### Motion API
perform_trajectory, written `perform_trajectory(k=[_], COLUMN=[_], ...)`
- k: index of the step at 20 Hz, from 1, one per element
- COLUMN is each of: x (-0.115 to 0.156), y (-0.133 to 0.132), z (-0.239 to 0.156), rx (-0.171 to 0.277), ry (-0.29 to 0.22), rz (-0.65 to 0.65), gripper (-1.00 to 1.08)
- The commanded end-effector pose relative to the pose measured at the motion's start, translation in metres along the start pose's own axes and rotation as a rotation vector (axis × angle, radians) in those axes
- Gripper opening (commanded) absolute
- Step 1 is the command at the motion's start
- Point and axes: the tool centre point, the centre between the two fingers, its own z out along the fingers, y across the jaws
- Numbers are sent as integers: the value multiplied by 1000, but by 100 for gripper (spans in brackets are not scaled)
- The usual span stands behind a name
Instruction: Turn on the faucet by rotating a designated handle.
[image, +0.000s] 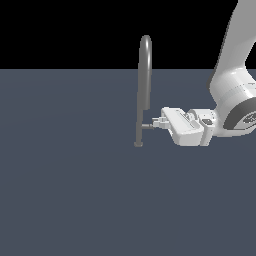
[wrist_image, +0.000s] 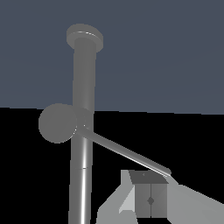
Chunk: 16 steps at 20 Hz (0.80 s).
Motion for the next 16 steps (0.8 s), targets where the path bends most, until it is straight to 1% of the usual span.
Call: perform_trajectory(k=[1, 2, 3, 11, 12, 13, 16], x=[27, 27, 8, 57, 57, 34, 47], y=[16, 16, 6, 14, 14, 5, 3], z=[0, 0, 0, 0, 0, 0, 0], rx=[3, 3, 0, 2, 2, -4, -2], ry=[-3, -3, -2, -3, -3, -5, -5], rz=[33, 33, 4, 32, 32, -4, 5], gripper=[-100, -100, -100, -100, -100, -100, -100])
